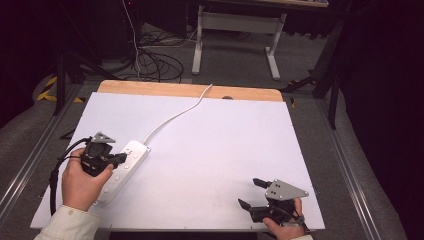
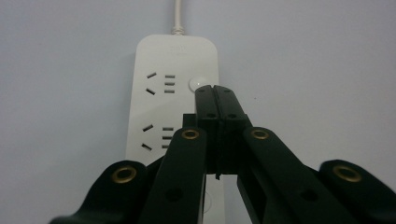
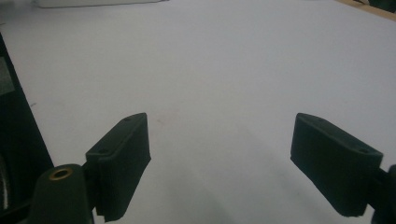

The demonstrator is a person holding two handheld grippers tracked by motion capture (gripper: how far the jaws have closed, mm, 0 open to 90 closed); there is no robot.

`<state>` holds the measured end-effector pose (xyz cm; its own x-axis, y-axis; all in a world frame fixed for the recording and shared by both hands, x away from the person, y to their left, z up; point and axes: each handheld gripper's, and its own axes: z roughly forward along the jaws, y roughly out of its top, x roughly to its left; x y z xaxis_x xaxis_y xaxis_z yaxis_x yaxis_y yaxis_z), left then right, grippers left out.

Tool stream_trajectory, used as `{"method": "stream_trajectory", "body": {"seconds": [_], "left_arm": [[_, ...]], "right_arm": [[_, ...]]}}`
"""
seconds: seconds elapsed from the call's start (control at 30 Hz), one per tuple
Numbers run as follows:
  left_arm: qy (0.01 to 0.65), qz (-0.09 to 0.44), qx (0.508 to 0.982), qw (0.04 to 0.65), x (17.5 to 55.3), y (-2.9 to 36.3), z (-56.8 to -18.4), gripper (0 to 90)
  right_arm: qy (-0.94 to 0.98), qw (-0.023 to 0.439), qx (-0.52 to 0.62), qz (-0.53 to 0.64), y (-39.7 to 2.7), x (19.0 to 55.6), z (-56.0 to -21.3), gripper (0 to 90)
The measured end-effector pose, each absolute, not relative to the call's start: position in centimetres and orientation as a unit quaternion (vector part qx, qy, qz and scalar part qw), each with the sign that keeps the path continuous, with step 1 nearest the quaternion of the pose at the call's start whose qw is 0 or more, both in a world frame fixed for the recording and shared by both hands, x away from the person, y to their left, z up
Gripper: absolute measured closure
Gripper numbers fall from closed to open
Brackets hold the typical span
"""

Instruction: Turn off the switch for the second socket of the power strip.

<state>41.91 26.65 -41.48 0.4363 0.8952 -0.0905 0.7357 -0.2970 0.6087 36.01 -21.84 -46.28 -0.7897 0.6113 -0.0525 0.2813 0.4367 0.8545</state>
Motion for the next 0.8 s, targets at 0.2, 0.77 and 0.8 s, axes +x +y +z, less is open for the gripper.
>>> {"method": "stream_trajectory", "body": {"seconds": [0.2,0.77,0.8], "left_arm": [[0.514,0.134,0.8,0.278,42.3,26.6,-41.9,90.0],[0.505,0.115,0.821,0.239,43.2,26.1,-43.0,90.0],[0.504,0.116,0.823,0.236,43.3,26.1,-43.1,90.0]], "right_arm": [[0.829,0.18,0.269,0.456,-21.8,36.0,-46.3,20.1],[0.831,0.179,0.27,0.453,-21.8,36.1,-46.4,20.1],[0.83,0.179,0.27,0.453,-21.8,36.1,-46.4,20.1]]}}
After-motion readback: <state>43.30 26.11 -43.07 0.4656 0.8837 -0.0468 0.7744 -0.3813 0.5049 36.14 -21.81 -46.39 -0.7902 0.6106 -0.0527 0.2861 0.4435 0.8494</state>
